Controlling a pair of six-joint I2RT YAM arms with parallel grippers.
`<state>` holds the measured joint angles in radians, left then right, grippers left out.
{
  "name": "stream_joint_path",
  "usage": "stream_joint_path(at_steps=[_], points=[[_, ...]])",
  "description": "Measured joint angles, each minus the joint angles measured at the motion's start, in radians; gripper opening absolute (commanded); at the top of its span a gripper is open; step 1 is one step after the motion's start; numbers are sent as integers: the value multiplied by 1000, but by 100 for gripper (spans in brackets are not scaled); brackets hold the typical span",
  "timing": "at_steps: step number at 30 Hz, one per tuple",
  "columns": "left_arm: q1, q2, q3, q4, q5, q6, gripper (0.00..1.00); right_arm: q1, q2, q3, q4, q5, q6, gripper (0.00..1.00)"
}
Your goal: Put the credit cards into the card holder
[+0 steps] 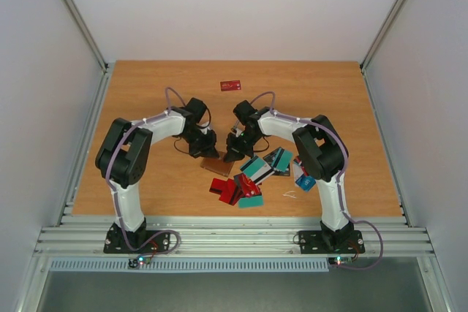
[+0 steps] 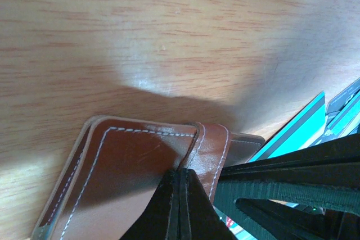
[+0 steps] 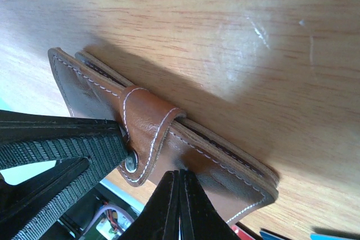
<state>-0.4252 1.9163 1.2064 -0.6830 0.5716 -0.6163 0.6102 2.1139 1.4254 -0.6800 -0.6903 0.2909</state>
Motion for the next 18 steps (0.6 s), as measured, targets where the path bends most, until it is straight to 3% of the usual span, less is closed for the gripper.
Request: stream_joint_path(at_steps=[18], points=[[-4,22,26,-19,3,5,0,4,12,25,-19,3,1,3]])
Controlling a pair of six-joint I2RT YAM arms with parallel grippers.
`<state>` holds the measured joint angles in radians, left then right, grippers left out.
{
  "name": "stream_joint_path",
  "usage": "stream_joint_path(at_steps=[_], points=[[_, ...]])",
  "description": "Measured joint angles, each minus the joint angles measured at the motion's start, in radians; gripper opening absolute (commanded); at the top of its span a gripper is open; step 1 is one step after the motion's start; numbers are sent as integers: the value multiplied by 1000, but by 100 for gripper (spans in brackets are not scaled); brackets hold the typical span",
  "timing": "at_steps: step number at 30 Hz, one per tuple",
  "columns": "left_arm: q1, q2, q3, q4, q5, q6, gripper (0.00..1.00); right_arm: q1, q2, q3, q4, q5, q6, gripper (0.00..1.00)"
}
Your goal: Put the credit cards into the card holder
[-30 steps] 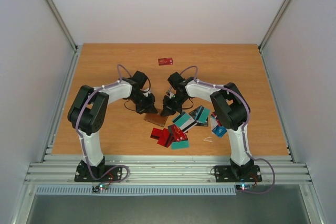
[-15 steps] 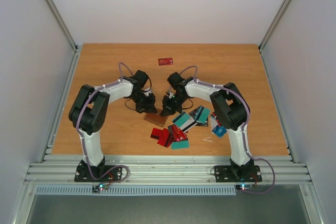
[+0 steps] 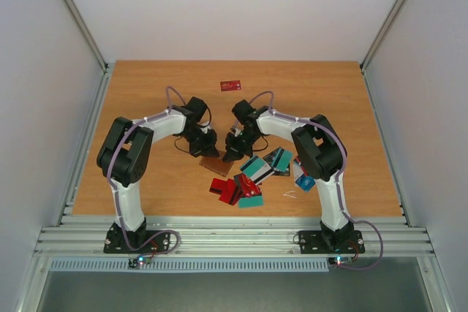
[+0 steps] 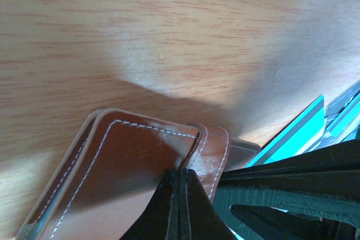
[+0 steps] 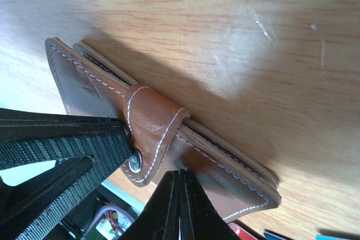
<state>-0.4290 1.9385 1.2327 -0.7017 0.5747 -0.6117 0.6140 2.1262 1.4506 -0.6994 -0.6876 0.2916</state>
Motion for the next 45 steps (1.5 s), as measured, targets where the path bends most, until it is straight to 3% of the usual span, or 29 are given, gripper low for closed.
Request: stream_joint_path(at_steps=[19,45], points=[[-21,1,49,-46,-103,71,0,6,8,17,3,13,8,3],[-31,-5,21,-8,-110,126,0,6,6,10,19,3,31,3]])
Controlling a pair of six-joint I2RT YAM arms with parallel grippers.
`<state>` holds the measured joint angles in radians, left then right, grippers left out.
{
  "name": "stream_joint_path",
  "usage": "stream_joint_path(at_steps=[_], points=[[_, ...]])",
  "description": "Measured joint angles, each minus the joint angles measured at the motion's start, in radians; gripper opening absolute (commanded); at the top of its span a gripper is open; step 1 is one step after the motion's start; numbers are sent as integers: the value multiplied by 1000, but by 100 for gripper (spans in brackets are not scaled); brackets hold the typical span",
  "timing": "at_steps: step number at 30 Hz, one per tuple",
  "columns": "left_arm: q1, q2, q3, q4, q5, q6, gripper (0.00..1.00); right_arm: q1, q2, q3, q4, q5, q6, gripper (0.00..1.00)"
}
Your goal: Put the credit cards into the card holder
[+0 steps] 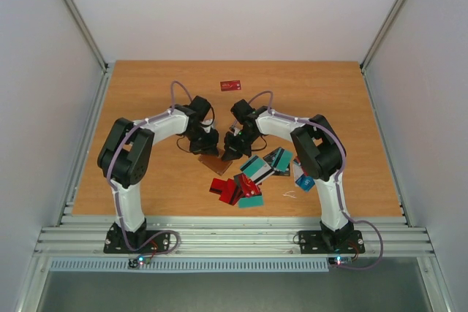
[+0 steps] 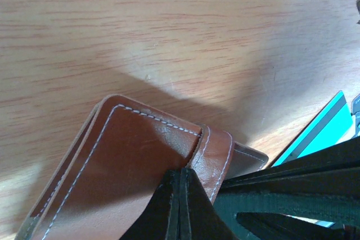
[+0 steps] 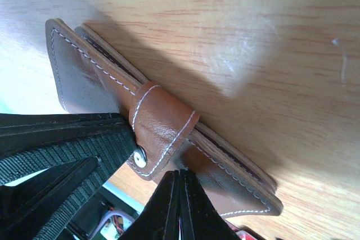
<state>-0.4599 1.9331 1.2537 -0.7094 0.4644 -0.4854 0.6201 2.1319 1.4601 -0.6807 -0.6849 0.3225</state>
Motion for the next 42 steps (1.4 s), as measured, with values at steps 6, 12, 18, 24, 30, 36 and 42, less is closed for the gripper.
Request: stream_joint_path(at_steps=[6,12,18,24,30,36,42], points=[[0,-2,-3,6,-2,9,0,3,-14,-2,-1,23,-2,4],[-4,-2,-3,19,-1,19,0,8,-47,-44,13,46,-1,4],[-10,0,10,4,-18,20,0,5,-54,-77,54,34,3,4],[-11,5,14,3,-17,31,0,3,-65,-96,84,16,7,4],[-12,5,14,8,-17,49,0,2,-66,-88,121,11,13,4],[-12,5,12,11,-16,50,0,-5,-64,-50,140,3,17,4],[-10,5,7,17,-12,50,0,-11,-28,-37,154,-3,17,4]])
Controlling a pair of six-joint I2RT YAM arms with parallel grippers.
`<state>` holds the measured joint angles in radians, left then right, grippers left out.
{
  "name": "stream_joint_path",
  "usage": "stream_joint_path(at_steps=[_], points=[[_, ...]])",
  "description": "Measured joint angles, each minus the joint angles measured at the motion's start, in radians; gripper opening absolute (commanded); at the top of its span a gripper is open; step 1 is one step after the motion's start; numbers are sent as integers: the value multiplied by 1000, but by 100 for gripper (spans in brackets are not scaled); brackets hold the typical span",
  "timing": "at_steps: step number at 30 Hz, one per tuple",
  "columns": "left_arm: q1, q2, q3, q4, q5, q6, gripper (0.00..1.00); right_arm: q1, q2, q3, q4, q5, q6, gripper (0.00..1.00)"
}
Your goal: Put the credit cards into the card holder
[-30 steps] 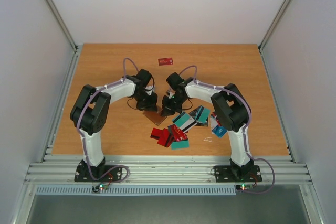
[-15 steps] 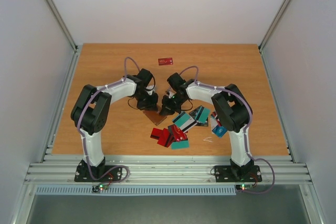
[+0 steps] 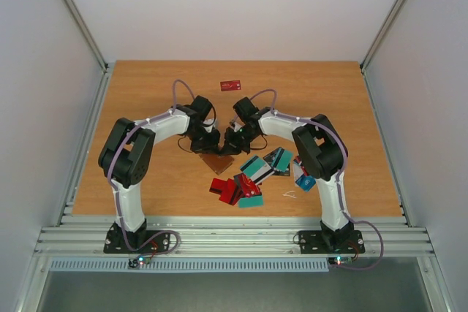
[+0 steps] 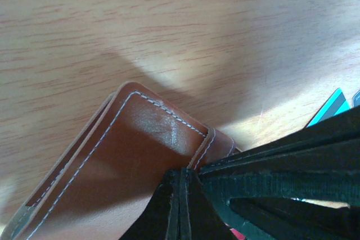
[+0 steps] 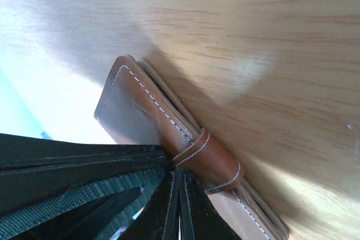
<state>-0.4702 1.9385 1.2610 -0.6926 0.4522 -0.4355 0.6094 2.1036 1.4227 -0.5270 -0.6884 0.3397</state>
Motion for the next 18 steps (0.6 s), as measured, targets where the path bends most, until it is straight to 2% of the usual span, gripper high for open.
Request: stream_joint_path(at_steps=[12,18], points=[[8,0,-12,16,23,6,1,-24,35,5,0,-46,-14,3],[10,-2,-12,16,26,28,13,-24,38,14,-19,-38,-36,3]])
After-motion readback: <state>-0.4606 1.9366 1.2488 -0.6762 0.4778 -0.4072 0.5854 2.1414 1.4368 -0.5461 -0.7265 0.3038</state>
